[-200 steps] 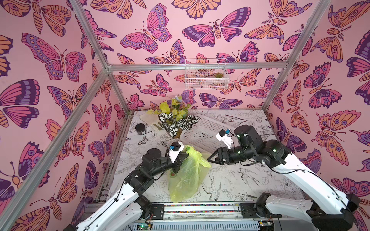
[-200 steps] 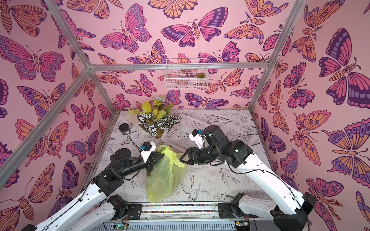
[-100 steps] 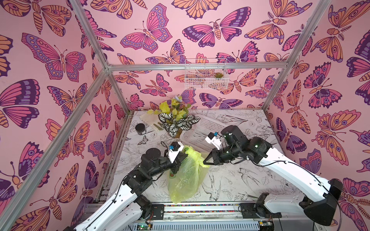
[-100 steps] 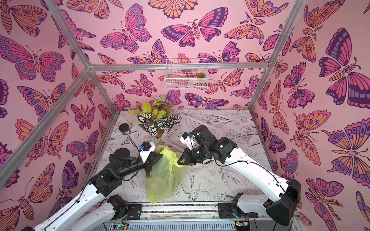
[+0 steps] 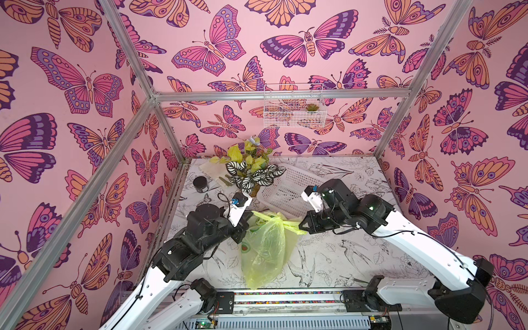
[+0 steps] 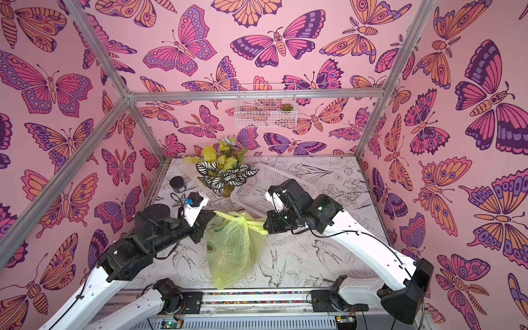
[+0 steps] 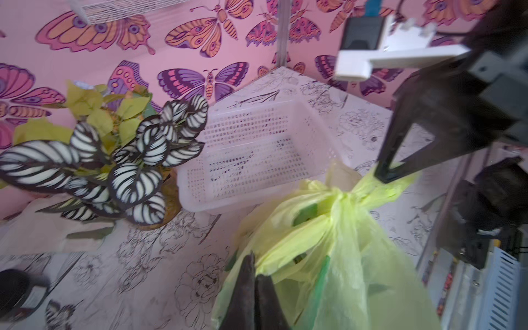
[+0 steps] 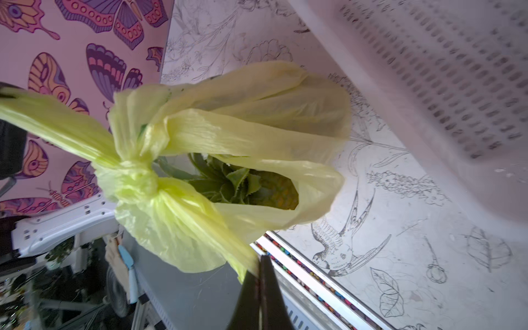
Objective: Place the pineapple into a plastic bag & tie a knot
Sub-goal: Tie the plastic bag at the center of the board.
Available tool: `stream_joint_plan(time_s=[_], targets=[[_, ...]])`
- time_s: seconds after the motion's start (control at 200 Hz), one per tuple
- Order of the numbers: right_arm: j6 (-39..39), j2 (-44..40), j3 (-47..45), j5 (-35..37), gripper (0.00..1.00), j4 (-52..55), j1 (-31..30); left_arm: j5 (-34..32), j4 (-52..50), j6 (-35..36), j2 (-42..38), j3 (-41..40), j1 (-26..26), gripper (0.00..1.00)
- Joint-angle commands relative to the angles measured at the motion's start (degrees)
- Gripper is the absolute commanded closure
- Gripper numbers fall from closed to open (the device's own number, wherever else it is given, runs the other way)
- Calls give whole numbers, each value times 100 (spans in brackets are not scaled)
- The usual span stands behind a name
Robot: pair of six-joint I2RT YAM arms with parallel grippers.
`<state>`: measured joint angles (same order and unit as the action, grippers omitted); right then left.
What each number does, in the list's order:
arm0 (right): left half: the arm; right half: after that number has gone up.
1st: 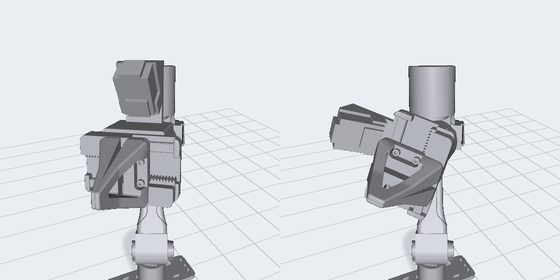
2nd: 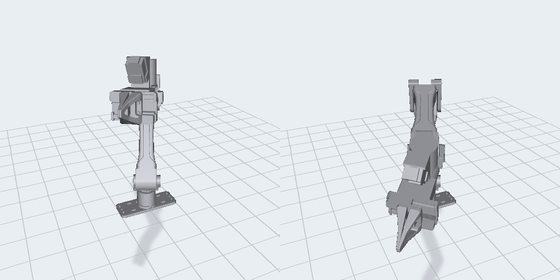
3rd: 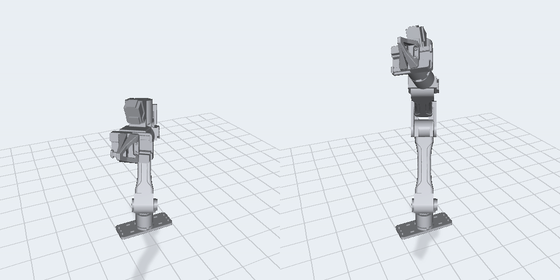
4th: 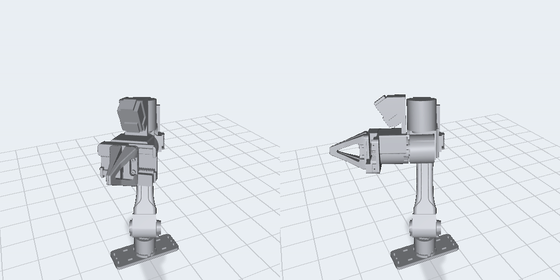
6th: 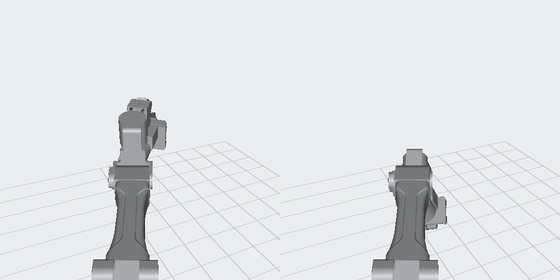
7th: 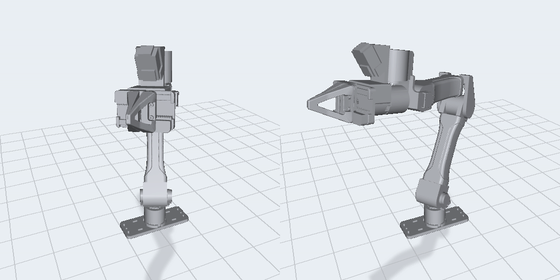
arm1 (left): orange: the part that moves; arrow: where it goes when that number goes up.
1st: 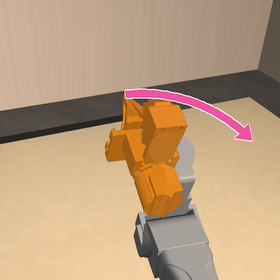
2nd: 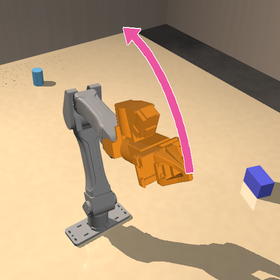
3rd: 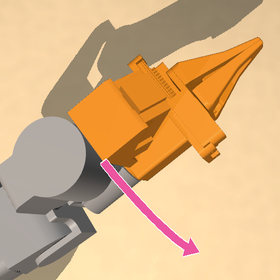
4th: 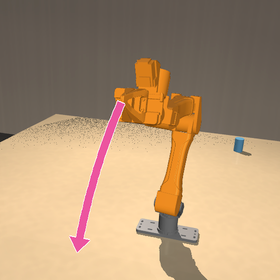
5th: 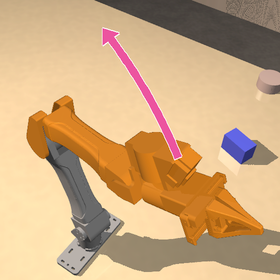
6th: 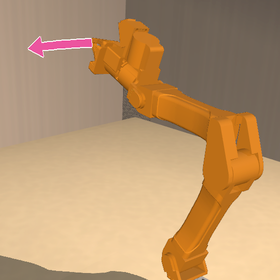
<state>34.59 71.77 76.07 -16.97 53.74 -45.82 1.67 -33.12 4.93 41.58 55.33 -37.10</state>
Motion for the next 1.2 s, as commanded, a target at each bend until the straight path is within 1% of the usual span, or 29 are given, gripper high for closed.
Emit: stream_joint_plan(time_s=[0.0,0.095,0.2,0.265,0.34,0.401,0.491,0.551,0.621,0.686,0.721,0.771,0.781,0.836,0.876,0.911,0.981,1.041,1.087,1.142,1.197], targets=[[-196,-207,12,1378,100,1665,62,-2211,-486,-201,40,109,120,100],[-206,-354,-283,1690,100,1869,64,-3141,-638,-561,119,-84,217,100],[-138,-361,-617,1751,100,1908,57,-3804,-799,-894,229,-316,265,100],[-71,-292,-730,1781,100,2002,62,-3946,-909,-1034,252,-427,266,100],[-88,-230,-825,1841,100,2079,63,-3822,-1030,-1035,286,-560,265,100],[-125,-198,-850,1841,100,2043,56,-3506,-1116,-988,330,-616,265,100],[-177,-138,-813,1778,100,1955,61,-2735,-1095,-742,440,-629,273,100],[-257,-116,-771,1611,100,1849,59,-2284,-1109,-658,604,-549,274,100],[-345,-175,-710,1233,100,1530,57,-1409,-927,-471,645,-488,271,100],[-386,-290,-634,745,99,1027,64,-269,-441,-228,495,-571,269,100],[-370,-340,-580,541,98,762,60,249,-137,-220,369,-657,265,100],[-346,-436,-541,282,100,339,64,931,322,-270,141,-834,265,86],[-343,-436,-541,269,100,313,65,1032,407,-279,94,-865,265,83],[-322,-483,-529,150,100,95,61,1213,756,-421,-178,-1049,268,62],[-359,-476,-564,42,100,12,57,1039,885,-477,-378,-1125,266,53],[-400,-455,-611,-3,100,14,58,752,962,-519,-594,-1149,265,47],[-446,-381,-752,-112,100,-34,56,-90,1231,-530,-1010,-1190,269,36],[-464,-325,-877,-201,100,-128,63,-880,1523,-562,-1268,-1239,265,32],[-480,-276,-951,-267,100,-202,58,-1556,1547,-690,-1285,-1183,267,31],[-518,-205,-1028,-346,100,-285,58,-2359,1407,-933,-1139,-1066,269,30],[-545,-103,-1083,-468,100,-376,60,-2829,1165,-1081,-816,-965,310,28]])
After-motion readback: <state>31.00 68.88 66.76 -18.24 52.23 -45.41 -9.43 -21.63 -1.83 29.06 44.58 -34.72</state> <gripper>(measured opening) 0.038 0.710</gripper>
